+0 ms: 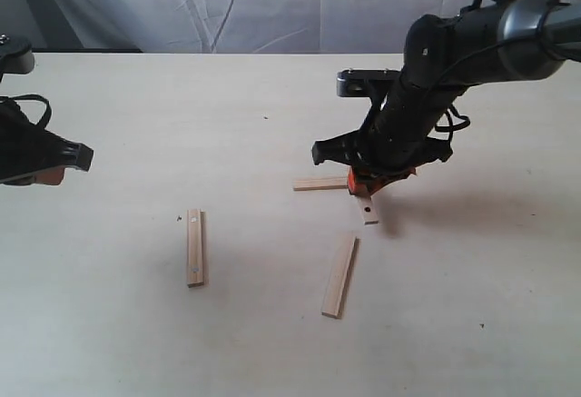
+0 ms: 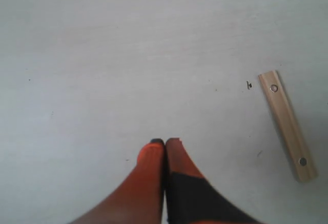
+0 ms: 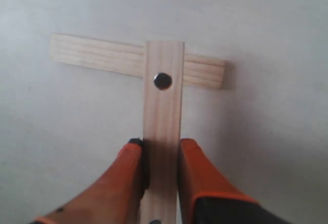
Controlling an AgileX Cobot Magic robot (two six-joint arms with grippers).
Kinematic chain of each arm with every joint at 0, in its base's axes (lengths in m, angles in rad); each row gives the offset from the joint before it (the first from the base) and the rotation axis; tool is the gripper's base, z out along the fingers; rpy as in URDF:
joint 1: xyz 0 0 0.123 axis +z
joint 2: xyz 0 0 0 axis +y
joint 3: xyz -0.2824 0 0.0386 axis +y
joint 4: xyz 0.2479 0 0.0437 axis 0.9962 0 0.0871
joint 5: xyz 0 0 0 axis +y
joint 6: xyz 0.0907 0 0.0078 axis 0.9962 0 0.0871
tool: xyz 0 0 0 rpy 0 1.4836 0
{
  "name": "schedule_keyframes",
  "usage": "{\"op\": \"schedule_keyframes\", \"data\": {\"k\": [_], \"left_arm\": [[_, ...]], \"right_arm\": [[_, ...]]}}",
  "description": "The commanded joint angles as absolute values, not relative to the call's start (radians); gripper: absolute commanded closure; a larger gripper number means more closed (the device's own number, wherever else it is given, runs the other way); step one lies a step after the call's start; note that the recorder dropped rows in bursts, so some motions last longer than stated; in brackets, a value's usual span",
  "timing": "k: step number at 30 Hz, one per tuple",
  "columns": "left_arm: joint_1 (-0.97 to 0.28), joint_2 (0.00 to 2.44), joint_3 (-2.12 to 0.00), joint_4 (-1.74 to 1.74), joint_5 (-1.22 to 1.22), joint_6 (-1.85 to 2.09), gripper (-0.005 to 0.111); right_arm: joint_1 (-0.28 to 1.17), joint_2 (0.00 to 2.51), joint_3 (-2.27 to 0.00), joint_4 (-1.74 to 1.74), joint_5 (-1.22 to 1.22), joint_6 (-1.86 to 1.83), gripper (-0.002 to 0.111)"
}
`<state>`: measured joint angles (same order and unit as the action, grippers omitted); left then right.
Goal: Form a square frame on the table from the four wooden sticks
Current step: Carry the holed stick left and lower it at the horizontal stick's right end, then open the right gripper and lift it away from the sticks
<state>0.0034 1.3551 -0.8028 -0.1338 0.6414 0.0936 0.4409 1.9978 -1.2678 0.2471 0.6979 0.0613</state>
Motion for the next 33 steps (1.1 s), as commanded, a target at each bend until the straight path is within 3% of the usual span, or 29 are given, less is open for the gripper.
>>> {"op": "schedule_keyframes", "data": {"k": [1,6,12,17,19,21,24,26,28,33], "left_arm": [[0.008,1.357,-0.806,-0.145,0.625,0.087,0.107],[0.008,1.357,-0.806,-0.148,0.607,0.087,0.107],[0.008,1.357,-0.806,-0.154,0.603,0.087,0.107],[0.008,1.357,-0.806,-0.164,0.603,0.087,0.107],[0.008,1.357,-0.806,-0.198,0.603,0.089,0.107],[0.008,1.357,-0.806,-0.263,0.605,0.145,0.107],[-0.041,1.357,-0.806,-0.330,0.606,0.205,0.107],[-0.148,1.360,-0.806,-0.315,0.597,0.198,0.107],[-0.250,1.381,-0.806,-0.289,0.570,0.168,0.107],[-0.368,1.440,-0.806,-0.277,0.560,0.088,0.107]], "right_arm": [[0.443,2.036,-1.293,0.237,0.708,0.057,0.108],[0.443,2.056,-1.293,0.220,0.726,0.078,0.106],[0.443,2.058,-1.293,0.163,0.718,0.173,0.083],[0.443,2.058,-1.293,0.163,0.700,0.222,0.074],[0.443,2.049,-1.293,0.163,0.700,0.240,0.061],[0.436,2.013,-1.293,0.186,0.706,0.242,0.058],[0.371,1.934,-1.293,0.203,0.756,0.235,0.058],[0.313,1.883,-1.293,0.203,0.810,0.209,0.059],[0.273,1.843,-1.291,0.201,0.851,0.198,0.070],[0.220,1.780,-1.291,0.192,0.897,0.196,0.103]]}}
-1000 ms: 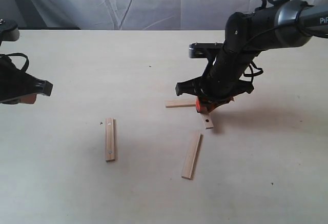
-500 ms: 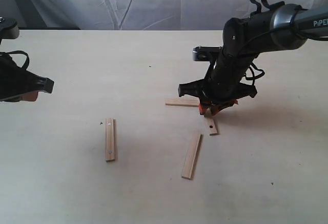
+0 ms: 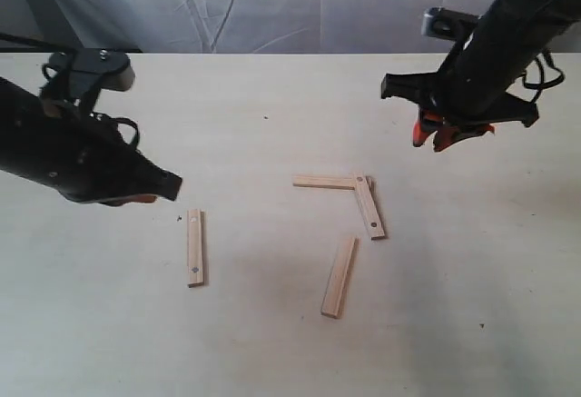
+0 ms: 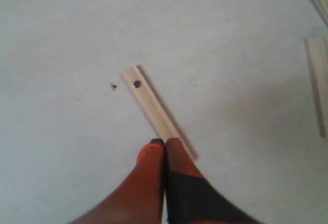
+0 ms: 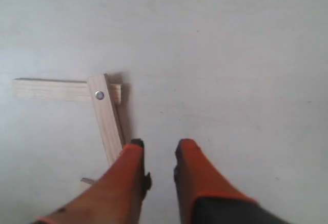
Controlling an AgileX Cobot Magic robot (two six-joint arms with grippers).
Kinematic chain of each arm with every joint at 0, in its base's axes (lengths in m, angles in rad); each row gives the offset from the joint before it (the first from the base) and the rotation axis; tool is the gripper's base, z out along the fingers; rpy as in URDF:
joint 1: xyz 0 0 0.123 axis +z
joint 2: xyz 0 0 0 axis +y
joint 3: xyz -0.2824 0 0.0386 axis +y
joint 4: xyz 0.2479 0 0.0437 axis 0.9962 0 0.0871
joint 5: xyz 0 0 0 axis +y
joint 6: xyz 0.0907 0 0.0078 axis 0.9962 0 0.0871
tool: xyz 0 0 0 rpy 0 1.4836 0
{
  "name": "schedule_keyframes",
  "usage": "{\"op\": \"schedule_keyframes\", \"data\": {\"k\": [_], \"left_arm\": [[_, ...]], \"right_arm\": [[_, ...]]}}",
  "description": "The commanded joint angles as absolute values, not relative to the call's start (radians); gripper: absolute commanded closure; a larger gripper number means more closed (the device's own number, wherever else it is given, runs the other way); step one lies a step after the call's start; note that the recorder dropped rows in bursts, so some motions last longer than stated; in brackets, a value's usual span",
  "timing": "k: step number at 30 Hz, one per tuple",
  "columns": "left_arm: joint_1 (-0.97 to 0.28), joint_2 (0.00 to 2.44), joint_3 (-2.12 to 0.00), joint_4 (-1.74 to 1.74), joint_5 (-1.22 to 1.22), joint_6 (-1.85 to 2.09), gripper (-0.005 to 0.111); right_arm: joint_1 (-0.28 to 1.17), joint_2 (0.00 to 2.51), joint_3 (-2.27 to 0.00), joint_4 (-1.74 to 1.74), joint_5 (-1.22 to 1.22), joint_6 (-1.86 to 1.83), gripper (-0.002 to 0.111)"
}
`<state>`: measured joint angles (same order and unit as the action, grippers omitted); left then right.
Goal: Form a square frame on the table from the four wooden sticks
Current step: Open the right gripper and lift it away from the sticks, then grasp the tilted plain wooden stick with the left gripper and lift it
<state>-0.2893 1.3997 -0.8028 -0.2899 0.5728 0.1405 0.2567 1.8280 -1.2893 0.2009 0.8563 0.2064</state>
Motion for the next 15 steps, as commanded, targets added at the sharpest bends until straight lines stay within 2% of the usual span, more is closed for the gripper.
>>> {"op": "schedule_keyframes", "data": {"k": [1,9,12,15], "left_arm": [[-0.386,1.453,-0.806,-0.277,0.561,0.088,0.107],[-0.589,1.510,-0.838,-0.225,0.502,-0.101,0.107],[-0.658,1.590,-0.901,-0.096,0.493,-0.317,0.107],[-0.728,1.693,-1.007,-0.061,0.515,-0.368,0.107]], "right_arm": [[0.211,1.768,-1.291,0.192,0.905,0.196,0.109],[0.135,1.674,-1.291,0.184,0.932,0.171,0.109],[0.104,1.669,-1.291,0.184,0.931,0.117,0.109],[0.073,1.669,-1.291,0.184,0.928,0.097,0.109]]}}
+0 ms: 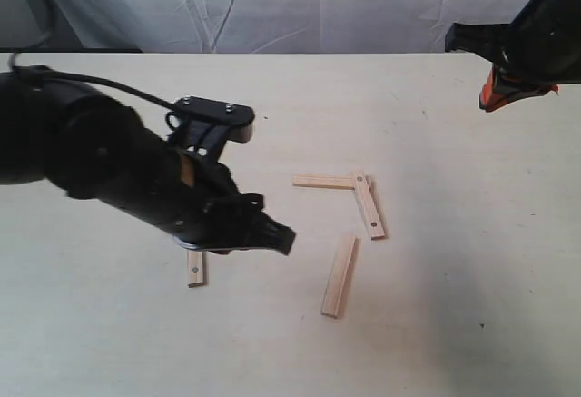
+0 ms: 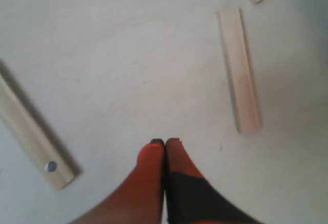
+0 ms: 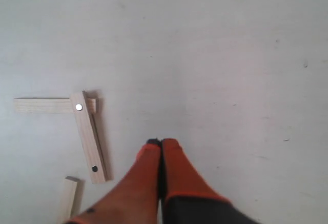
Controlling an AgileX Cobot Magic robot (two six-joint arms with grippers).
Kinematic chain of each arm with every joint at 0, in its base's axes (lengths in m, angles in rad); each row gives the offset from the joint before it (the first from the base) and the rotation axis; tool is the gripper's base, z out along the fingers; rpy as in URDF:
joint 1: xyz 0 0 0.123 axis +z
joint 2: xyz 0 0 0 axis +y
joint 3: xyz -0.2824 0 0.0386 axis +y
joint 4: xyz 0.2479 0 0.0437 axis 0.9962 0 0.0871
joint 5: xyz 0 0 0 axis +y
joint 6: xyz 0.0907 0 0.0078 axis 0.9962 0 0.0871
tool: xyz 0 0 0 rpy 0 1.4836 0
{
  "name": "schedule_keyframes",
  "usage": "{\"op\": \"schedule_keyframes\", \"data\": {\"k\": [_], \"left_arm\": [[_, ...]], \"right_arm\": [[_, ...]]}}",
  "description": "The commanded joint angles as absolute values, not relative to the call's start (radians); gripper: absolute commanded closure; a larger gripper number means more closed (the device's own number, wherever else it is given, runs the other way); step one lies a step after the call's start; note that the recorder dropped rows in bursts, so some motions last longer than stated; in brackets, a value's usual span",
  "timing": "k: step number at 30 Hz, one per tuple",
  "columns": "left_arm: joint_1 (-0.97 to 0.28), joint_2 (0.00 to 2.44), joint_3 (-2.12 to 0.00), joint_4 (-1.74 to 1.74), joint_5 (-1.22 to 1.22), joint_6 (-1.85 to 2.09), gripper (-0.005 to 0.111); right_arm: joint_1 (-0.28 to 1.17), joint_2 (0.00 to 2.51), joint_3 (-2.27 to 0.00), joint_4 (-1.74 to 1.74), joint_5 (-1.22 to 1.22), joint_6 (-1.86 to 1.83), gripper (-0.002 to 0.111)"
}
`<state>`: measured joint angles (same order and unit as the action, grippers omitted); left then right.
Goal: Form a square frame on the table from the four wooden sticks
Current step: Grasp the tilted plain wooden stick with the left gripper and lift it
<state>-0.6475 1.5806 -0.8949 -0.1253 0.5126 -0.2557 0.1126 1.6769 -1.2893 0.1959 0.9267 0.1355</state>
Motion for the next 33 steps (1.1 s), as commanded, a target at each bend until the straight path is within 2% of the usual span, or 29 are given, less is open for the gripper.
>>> {"op": "schedule_keyframes", "data": {"k": [1,5,7,10,15,17,33], "left_arm": [[-0.744,1.732,-1.052,-0.061,0.530,-0.378,0.107],[-0.781,1.859,-1.216,-0.052,0.641,-0.383,0.106],[-0.788,1.906,-1.264,-0.055,0.672,-0.383,0.103],[-0.789,1.951,-1.311,-0.062,0.680,-0.383,0.092],[-0.789,1.994,-1.340,-0.083,0.680,-0.383,0.068],[-0.789,2.005,-1.340,-0.089,0.688,-0.383,0.063],[-0.789,2.081,-1.340,-0.113,0.661,-0.383,0.062]], "right_arm": [[0.060,1.669,-1.291,0.186,0.920,0.090,0.109],[0.031,1.669,-1.291,0.188,0.905,0.068,0.109],[0.029,1.669,-1.291,0.190,0.903,0.060,0.109],[0.029,1.669,-1.291,0.195,0.900,0.056,0.109],[0.029,1.669,-1.291,0.192,0.891,0.056,0.109],[0.029,1.669,-1.291,0.192,0.884,0.056,0.109],[0.029,1.671,-1.291,0.192,0.876,0.054,0.109]]}}
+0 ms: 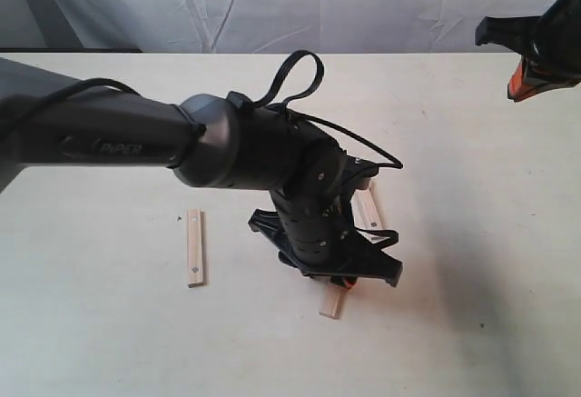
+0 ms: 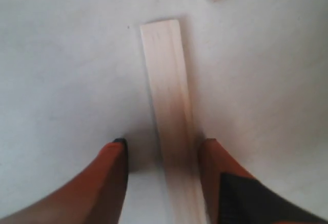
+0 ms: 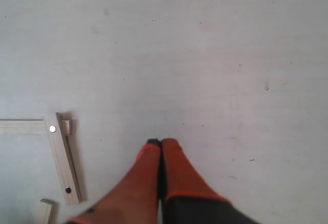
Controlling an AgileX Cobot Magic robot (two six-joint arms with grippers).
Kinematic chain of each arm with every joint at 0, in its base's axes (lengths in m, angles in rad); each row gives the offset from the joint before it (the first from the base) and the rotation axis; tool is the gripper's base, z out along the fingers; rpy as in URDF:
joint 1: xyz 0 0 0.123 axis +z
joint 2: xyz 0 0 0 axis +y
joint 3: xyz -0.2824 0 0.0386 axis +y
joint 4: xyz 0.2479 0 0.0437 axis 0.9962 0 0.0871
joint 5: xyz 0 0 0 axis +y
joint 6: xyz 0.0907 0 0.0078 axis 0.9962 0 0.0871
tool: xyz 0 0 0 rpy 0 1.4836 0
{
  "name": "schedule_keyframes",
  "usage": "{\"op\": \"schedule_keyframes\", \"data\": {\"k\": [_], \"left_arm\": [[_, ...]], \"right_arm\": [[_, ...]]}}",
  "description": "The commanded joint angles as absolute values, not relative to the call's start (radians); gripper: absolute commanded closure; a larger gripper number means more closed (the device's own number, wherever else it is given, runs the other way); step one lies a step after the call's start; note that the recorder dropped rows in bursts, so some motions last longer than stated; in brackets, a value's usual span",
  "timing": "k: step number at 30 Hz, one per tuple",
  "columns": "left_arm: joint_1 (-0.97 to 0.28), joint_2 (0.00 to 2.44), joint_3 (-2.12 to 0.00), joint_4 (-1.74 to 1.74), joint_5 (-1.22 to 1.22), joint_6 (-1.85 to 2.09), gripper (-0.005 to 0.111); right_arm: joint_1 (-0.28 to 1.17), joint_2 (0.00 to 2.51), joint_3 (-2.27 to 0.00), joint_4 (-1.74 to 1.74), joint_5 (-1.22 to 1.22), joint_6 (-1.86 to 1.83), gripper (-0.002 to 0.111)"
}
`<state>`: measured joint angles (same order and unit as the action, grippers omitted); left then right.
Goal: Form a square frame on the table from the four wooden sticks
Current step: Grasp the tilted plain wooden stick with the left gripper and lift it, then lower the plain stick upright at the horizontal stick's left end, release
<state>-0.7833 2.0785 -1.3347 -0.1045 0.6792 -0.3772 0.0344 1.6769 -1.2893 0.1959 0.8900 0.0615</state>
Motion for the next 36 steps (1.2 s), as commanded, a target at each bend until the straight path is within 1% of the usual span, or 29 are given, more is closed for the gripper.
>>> {"op": "schedule_keyframes", "data": {"k": [1,3,6,9,13,19,24,28,36], "left_arm": [[-0.789,2.083,-1.340,-0.106,0.661,-0.383,0.062],[-0.789,2.089,-1.340,-0.093,0.672,-0.383,0.064],[-0.789,2.101,-1.340,-0.073,0.691,-0.383,0.070],[-0.789,2.105,-1.340,-0.058,0.696,-0.383,0.084],[-0.789,2.105,-1.340,-0.031,0.696,-0.383,0.106],[-0.763,2.054,-1.396,0.031,0.738,-0.402,0.107],[-0.687,2.002,-1.422,0.103,0.622,-0.545,0.107],[-0.649,2.026,-1.422,0.109,0.578,-0.618,0.107],[-0.629,2.103,-1.422,0.110,0.554,-0.655,0.107]], "right_arm": [[0.029,1.673,-1.291,0.192,0.876,0.054,0.109],[0.031,1.673,-1.291,0.192,0.876,0.054,0.109],[0.031,1.685,-1.291,0.192,0.876,0.054,0.109],[0.031,1.694,-1.291,0.192,0.874,0.054,0.109],[0.031,1.703,-1.291,0.192,0.874,0.054,0.109],[0.031,1.717,-1.291,0.188,0.874,0.054,0.109],[0.031,1.721,-1.291,0.188,0.872,0.054,0.109],[0.031,1.721,-1.291,0.188,0.872,0.054,0.109],[0.031,1.721,-1.291,0.184,0.872,0.054,0.109]]}}
